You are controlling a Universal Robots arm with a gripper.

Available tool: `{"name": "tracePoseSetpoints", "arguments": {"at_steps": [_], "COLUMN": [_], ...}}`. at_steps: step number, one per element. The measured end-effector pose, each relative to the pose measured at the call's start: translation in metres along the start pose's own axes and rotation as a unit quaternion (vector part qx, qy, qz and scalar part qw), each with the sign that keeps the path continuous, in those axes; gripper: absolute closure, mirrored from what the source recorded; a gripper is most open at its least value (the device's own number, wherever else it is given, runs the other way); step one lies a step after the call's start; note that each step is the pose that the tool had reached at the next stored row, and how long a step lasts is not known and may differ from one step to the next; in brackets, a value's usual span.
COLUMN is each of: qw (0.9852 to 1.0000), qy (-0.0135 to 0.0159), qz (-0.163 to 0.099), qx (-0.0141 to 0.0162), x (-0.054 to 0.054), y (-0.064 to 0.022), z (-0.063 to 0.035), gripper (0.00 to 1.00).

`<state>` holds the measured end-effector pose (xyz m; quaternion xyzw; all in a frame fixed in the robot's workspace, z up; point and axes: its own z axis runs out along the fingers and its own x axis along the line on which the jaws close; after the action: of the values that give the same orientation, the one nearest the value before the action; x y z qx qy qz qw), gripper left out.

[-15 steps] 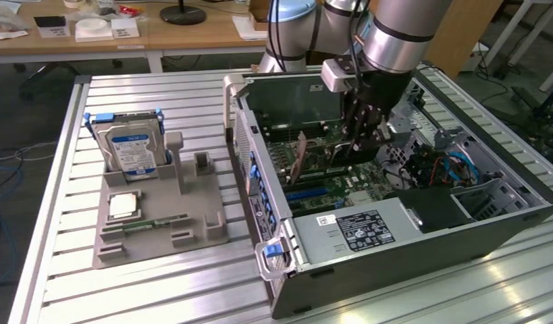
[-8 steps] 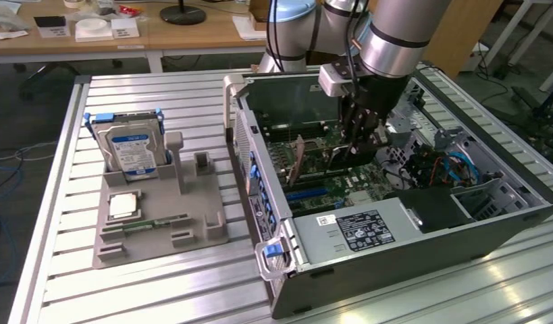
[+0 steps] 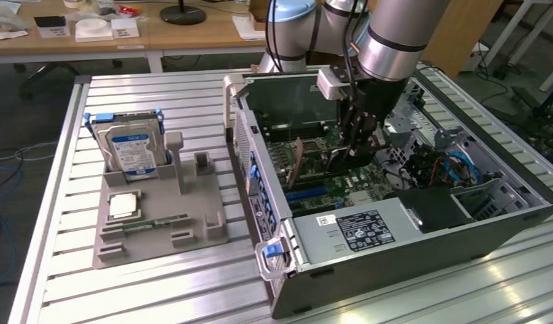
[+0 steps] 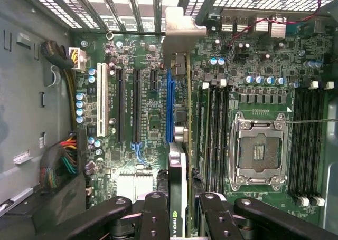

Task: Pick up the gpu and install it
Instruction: 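Insert the gpu into the slot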

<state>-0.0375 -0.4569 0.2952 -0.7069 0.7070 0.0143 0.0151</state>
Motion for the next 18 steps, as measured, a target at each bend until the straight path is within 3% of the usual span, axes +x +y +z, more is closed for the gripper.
{"name": "tracePoseSetpoints", "arguments": {"at_steps": [18], "qw": [1.0000], "qy": [-0.0002], "qz": [0.000], "qx": [0.0001], "x": [0.0000], "y": [0.0036], "z": [0.0010], "gripper": [0.73]}}
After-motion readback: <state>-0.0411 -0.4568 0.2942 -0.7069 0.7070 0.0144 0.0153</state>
